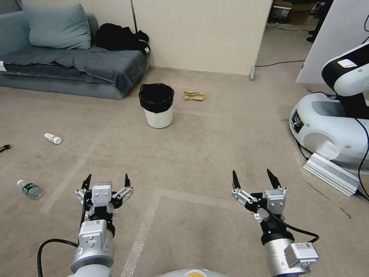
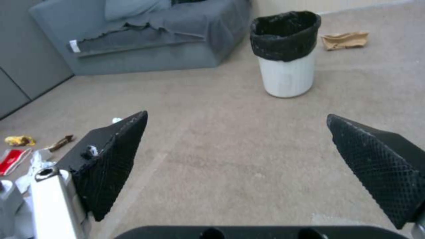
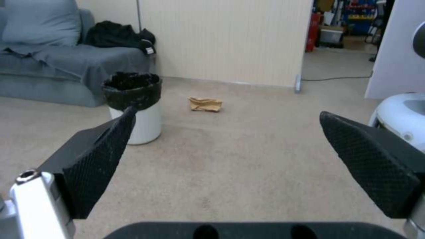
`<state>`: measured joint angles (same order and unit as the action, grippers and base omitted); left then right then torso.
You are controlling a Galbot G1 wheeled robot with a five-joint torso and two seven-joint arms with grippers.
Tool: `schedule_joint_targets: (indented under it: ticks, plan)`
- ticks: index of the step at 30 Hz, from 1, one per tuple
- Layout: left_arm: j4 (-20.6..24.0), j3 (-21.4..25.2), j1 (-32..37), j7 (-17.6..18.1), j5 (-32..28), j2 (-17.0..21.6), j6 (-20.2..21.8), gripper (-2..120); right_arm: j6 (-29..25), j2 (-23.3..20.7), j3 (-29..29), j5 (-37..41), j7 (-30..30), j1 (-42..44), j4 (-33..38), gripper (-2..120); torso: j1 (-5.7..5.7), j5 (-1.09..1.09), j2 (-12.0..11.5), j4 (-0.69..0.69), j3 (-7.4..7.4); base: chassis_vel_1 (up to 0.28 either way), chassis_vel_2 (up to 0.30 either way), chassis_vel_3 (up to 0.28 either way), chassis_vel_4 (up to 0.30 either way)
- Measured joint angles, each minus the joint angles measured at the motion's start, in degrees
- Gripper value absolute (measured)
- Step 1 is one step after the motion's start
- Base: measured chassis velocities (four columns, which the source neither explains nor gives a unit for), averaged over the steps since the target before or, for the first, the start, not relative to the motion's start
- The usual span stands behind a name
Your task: Pick up the trash bin, then pick up the garbage from the floor and place it into the trash bin.
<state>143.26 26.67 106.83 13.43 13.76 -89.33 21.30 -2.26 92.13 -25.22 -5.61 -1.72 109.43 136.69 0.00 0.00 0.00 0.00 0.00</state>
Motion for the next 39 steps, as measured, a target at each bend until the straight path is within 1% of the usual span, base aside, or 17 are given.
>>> schedule_joint_targets:
  ticks: [11, 14, 23, 25, 27, 28, 31, 33, 36, 37, 38, 39]
  plan:
    - [-0.8, -0.2, -0.2, 0.5, 0.3, -0.2, -0.6, 99, 0.5, 0.1, -0.2, -0.5, -0.5, -0.3, -0.2, 100, 0.0, 0.0, 0.0, 0.0, 0.0, -0.011, 0.007, 0.005, -0.009]
    - [-1.0, -0.2, -0.3, 0.5, 0.4, -0.2, -0.6, 99, 0.6, 0.1, -0.2, -0.4, -0.5, -0.4, -0.2, 100, 0.0, 0.0, 0.0, 0.0, 0.0, -0.089, 0.094, 0.117, -0.082]
    - [-1.1, -0.2, -0.3, 0.2, 0.6, -0.1, -0.6, 99, 0.7, 0.0, -0.3, 0.1, -0.7, -0.4, -0.2, 100, 0.0, 0.02, 0.0, 0.0, 0.01, -0.211, 0.206, 0.193, -0.203]
    - [-1.1, -0.2, -0.3, 0.2, 0.6, 0.0, -0.7, 99, 0.7, 0.0, -0.4, 0.2, -0.8, -0.3, 0.0, 100, 0.0, -0.01, 0.0, -0.01, 0.01, -0.227, 0.223, 0.231, -0.254]
    - [-1.1, -0.2, -0.3, 0.2, 0.6, 0.1, -0.7, 99, 0.7, 0.0, -0.4, 0.3, -0.8, -0.3, 0.0, 100, 0.01, 0.03, 0.0, 0.01, 0.01, -0.225, 0.231, 0.225, -0.255]
    - [-1.1, -0.2, -0.3, 0.2, 0.6, 0.1, -0.7, 99, 0.8, 0.0, -0.4, 0.5, -0.8, -0.3, 0.1, 100, 0.0, -0.02, 0.0, 0.0, 0.0, -0.232, 0.231, 0.249, -0.221]
    - [-1.1, -0.2, -0.3, 0.2, 0.6, 0.2, -0.7, 99, 0.8, 0.0, -0.3, 0.8, -0.9, -0.2, 0.1, 100, 0.0, 0.03, 0.0, 0.01, 0.01, -0.205, 0.213, 0.23, -0.21]
    - [-1.1, -0.2, -0.3, 0.2, 0.6, 0.2, -0.7, 99, 0.8, 0.0, -0.3, 0.8, -1.0, -0.2, 0.1, 100, 0.0, -0.02, 0.0, -0.01, 0.0, -0.212, 0.201, 0.219, -0.212]
    - [-1.1, -0.2, -0.3, 0.2, 0.6, 0.3, -0.7, 99, 0.8, 0.0, -0.4, 0.8, -1.1, -0.2, 0.1, 100, 0.0, 0.02, 0.0, 0.0, 0.0, -0.204, 0.203, 0.194, -0.204]
    - [-1.1, -0.2, -0.3, 0.2, 0.6, 0.3, -0.7, 99, 0.8, 0.0, -0.4, 0.8, -1.1, -0.2, 0.2, 100, 0.0, -0.03, 0.0, 0.0, 0.0, -0.206, 0.217, 0.221, -0.205]
    - [-1.1, -0.2, -0.2, 0.2, 0.7, 0.3, -0.7, 99, 0.8, 0.0, -0.4, 0.8, -1.1, -0.2, 0.2, 100, 0.0, 0.02, 0.0, 0.01, 0.0, -0.206, 0.236, 0.189, -0.198]
    - [-1.0, -0.2, -0.2, 0.2, 0.7, 0.3, -0.7, 99, 0.8, 0.0, -0.4, 0.8, -1.1, -0.1, 0.2, 100, 0.0, 0.02, 0.0, 0.01, 0.01, -0.188, 0.236, 0.189, -0.212]
